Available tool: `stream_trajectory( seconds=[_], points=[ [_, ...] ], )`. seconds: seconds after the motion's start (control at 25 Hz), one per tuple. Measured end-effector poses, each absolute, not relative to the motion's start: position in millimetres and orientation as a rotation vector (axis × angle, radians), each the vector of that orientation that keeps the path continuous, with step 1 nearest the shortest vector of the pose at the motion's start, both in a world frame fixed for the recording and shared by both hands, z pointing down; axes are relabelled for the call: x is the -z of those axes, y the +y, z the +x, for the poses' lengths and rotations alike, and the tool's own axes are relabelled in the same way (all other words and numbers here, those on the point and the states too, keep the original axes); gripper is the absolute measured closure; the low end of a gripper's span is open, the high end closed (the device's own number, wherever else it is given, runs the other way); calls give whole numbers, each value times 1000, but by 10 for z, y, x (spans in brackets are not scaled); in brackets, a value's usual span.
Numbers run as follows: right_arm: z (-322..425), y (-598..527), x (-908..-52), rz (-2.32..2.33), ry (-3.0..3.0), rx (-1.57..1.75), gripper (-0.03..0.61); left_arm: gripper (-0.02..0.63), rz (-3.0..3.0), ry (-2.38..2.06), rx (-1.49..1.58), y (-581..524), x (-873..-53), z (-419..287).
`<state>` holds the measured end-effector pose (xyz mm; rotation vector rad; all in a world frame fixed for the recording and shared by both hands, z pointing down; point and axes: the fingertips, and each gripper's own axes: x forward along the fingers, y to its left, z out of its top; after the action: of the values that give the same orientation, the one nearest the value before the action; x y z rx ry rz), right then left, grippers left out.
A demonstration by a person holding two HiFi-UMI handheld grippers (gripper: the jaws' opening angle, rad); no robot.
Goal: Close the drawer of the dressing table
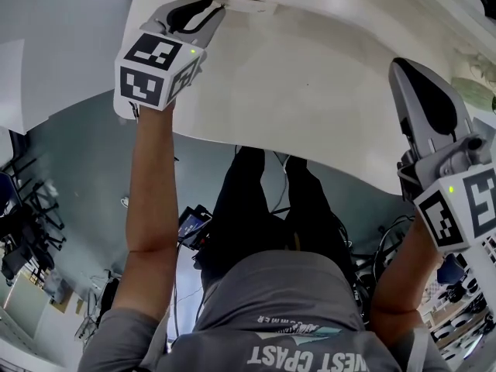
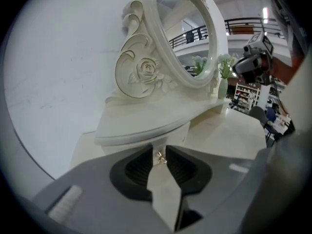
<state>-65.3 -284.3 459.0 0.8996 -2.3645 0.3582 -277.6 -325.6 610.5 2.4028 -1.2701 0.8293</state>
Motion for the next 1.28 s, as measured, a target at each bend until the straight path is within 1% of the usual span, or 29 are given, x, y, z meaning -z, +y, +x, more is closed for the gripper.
stream_trajectory(
  seconds=[0.24,0.76,0.84,0.92,1.28],
  points=[
    [-582,-2829,-4570,919,-2363,-357,577,512,2390,-1253,-869,-3385,-6208,-2754],
    [-602,-2832,-4553,910,-2378,-349,577,510,2332,-1236,-873,-3417,-6328,-2874],
    [-631,-2837,-4539,904,-2385,-340,577,480,2323,-1240,-858,-3411,-6338,-2910],
    [-663,-2836,-4518,897,-2392,-331,577,477,2315,-1240,-848,-3385,-6333,-2945],
    [-807,-2759,-4307,855,-2444,-265,577,486,2369,-1291,-865,-3083,-5824,-3072]
  ],
)
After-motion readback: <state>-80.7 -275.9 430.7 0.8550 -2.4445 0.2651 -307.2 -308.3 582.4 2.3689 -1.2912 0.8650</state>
